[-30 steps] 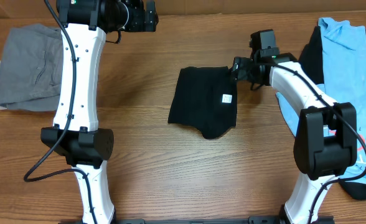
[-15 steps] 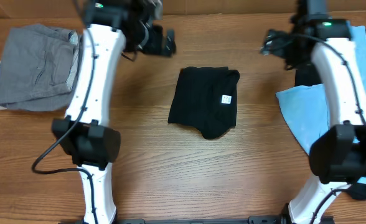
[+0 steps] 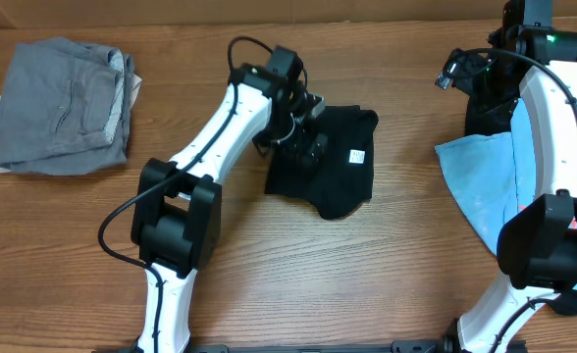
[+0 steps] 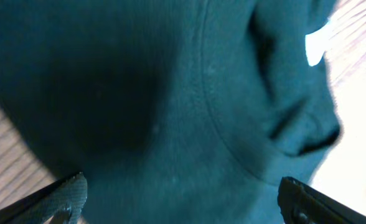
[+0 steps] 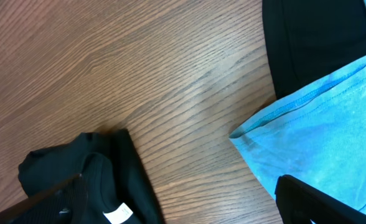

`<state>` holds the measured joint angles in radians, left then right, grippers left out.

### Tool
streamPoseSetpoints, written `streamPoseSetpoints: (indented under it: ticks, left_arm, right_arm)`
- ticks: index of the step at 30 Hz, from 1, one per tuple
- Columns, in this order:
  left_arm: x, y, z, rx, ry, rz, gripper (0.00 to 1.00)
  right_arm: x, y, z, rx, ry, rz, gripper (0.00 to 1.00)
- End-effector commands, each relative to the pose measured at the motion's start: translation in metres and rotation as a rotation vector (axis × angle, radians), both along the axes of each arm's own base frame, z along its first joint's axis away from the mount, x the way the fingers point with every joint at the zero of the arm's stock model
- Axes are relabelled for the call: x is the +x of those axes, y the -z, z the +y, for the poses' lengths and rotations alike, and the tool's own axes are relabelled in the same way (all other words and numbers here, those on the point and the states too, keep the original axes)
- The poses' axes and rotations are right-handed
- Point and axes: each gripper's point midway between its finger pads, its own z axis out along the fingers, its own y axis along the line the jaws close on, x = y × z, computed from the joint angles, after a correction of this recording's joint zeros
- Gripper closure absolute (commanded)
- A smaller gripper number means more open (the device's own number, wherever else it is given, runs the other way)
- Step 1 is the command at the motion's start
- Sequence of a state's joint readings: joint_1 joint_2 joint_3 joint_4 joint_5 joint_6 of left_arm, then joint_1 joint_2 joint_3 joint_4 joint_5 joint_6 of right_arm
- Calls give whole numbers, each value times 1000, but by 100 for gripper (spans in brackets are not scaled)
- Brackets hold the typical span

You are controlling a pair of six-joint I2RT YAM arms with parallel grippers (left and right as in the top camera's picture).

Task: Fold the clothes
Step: 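Grasp the black bundle with the left gripper and lift it, then carry the black bundle left over the folded grey garment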

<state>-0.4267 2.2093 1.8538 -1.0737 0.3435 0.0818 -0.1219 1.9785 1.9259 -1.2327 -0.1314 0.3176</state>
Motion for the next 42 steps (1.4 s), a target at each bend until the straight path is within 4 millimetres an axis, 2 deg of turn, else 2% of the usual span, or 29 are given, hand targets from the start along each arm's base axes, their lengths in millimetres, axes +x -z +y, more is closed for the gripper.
streamPoseSetpoints:
  ticks: [1, 6, 11, 16, 17, 22, 25, 27, 30, 33, 38, 40, 42]
  left_arm:
    - [-5, 20, 10, 45, 8, -2, 0]
    - [2, 51, 32, 166, -11, -69, 0]
    - [20, 69, 64, 342, -46, -183, 0]
    - [46, 61, 107, 562, -110, -316, 0]
    - [56, 54, 127, 651, -146, -365, 0]
    - [77, 39, 177, 793, -227, -433, 0]
    - [85, 35, 192, 796, -236, -435, 0]
    - [92, 25, 198, 793, -255, -445, 0]
    - [99, 3, 186, 752, -203, -445, 0]
    - [98, -20, 150, 607, -118, -413, 0]
    - [74, -62, 76, 267, -7, -312, 0]
    - [65, -70, 57, 175, 23, -284, 0]
    - [57, -68, 49, 154, 41, -257, 0]
  right_arm:
    - [1, -12, 3, 6, -2, -30, 0]
    - [0, -12, 3, 6, -2, -27, 0]
    - [-1, -11, 3, 7, -2, -22, 0]
    - [-1, -11, 3, 7, -2, -22, 0]
    - [-1, -11, 3, 7, -2, -22, 0]
    - [-1, -11, 3, 7, -2, -22, 0]
    - [-1, -11, 3, 7, -2, -21, 0]
    - [-1, -11, 3, 7, -2, -21, 0]
    - [-1, -11, 3, 7, -2, -21, 0]
    - [-1, -11, 3, 7, -2, -22, 0]
    - [-2, -11, 3, 7, -2, -19, 0]
    - [-1, -11, 3, 6, -3, -20, 0]
    - [-1, -11, 3, 6, -5, -20, 0]
